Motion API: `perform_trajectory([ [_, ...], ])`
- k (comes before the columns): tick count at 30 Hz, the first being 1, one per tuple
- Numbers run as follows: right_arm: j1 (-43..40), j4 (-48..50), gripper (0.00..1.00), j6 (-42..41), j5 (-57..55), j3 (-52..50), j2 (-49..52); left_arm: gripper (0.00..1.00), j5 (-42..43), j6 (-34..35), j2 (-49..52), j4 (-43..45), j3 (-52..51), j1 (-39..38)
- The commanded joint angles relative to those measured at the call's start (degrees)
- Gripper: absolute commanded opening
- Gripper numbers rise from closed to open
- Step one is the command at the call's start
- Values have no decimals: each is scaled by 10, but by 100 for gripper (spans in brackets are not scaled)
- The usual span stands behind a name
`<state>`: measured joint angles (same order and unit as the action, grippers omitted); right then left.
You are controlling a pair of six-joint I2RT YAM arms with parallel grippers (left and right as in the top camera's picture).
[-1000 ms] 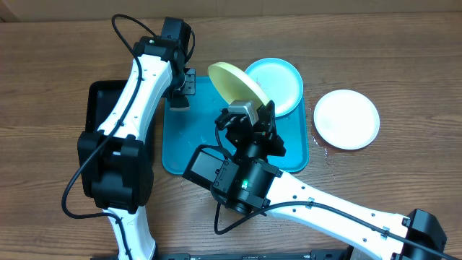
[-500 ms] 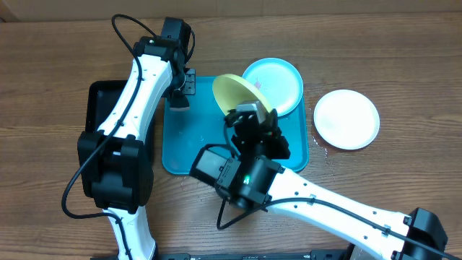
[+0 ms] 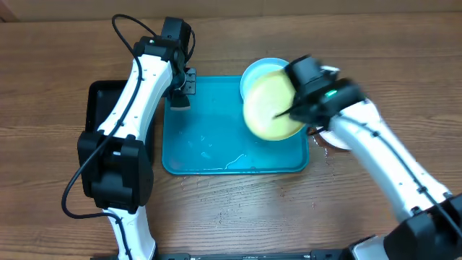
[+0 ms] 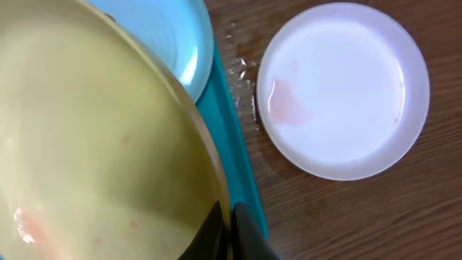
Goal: Clean dirty plates on tray and stack at the side
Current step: 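Lift the yellow-green plate with the right gripper and stack it on the white plate, then release the yellow-green plate and withdraw the right gripper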
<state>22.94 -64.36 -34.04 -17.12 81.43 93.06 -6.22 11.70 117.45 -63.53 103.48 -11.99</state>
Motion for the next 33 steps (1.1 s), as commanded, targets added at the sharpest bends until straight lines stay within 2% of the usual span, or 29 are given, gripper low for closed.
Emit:
perform_trajectory([
  [1,-136,8,4,67,168,9,-16,4,3,8,2,2,5,0],
  [7,-319,18,4,75,183,-13,-11,4,3,8,2,2,5,0],
  [13,-407,69,4,74,184,-87,7,4,3,8,2,2,5,0],
  [19,-409,147,4,71,193,-172,9,4,3,8,2,5,5,0],
  [22,-407,166,20,71,195,-182,9,4,3,8,2,5,5,0],
  [23,-405,172,22,71,200,-181,9,4,3,8,2,5,5,0],
  [27,-390,210,41,90,275,-179,9,4,3,8,2,6,5,0],
  [33,-311,274,43,83,348,-179,9,4,3,8,2,6,5,0],
])
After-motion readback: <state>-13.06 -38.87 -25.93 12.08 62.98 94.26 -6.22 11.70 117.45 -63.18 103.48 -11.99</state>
